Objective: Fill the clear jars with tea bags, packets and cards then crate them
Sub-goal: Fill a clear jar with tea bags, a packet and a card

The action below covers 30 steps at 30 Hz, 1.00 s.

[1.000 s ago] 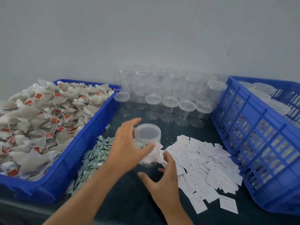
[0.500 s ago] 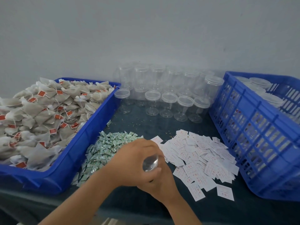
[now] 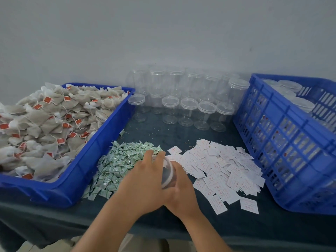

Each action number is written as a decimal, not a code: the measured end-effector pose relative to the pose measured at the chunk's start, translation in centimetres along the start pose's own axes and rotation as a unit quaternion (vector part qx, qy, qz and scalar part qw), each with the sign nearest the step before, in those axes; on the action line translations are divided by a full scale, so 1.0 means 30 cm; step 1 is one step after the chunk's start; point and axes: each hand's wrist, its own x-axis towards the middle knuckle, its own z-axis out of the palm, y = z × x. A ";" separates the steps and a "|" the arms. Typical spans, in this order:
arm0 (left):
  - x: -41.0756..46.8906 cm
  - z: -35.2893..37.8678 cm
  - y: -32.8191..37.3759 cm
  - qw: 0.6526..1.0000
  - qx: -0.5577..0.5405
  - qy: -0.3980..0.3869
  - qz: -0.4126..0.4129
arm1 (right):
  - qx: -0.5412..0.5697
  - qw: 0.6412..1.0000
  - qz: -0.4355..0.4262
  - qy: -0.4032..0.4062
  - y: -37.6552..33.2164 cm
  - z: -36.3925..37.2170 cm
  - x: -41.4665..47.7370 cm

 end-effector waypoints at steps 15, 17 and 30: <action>0.024 -0.069 -0.056 0.989 -0.023 -0.008 -0.147 | -0.107 0.986 -0.113 0.058 0.019 0.034 -0.008; 0.018 -0.083 -0.071 0.989 -0.033 -0.029 -0.144 | -0.124 0.983 -0.125 0.050 0.028 0.039 -0.008; -0.013 -0.113 -0.090 0.995 0.003 -0.012 -0.097 | -0.107 0.981 -0.136 0.088 0.028 0.037 -0.014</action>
